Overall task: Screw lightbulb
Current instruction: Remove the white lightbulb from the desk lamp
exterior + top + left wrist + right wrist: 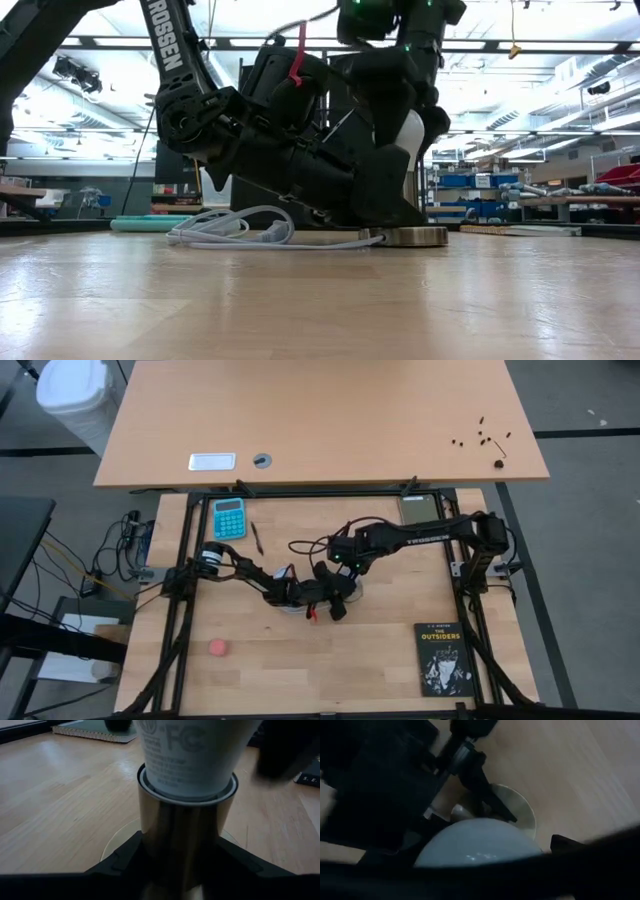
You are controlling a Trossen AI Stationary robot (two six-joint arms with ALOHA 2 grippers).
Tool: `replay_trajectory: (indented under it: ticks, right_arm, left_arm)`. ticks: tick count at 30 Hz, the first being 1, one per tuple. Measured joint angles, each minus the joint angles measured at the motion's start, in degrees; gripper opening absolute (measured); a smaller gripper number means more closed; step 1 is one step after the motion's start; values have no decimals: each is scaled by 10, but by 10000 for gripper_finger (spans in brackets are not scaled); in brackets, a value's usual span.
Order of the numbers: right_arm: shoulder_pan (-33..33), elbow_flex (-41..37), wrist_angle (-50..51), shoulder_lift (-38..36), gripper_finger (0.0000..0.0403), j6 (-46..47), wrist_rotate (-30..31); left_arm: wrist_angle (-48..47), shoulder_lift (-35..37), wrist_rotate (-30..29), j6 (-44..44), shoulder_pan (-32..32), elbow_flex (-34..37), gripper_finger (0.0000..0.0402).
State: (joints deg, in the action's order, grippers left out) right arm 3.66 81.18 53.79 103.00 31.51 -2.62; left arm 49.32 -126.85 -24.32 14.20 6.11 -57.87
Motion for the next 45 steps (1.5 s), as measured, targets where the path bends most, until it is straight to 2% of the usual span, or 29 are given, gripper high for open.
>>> replay_trajectory:
  ticks: [12,22,28,38,45]
  right_arm:
    - [-1,-8,-27,1,365,-29,9]
    - [-1,-36,-55,-2,286,-32,-21]
    - [-1,-33,-62,-2,250,-65,-21]
    - [11,-32,-58,-1,262,-145,-29]
    - [14,-32,-54,0,252,-272,-60]
  left_arm:
    - [0,0,-3,-2,0,0,188]
    - [-2,0,-6,-8,-1,-1,188]
    - [-1,0,-7,-6,-2,0,188]
    - [0,0,-10,-5,-2,0,188]
    - [-1,0,-10,-5,-2,0,188]
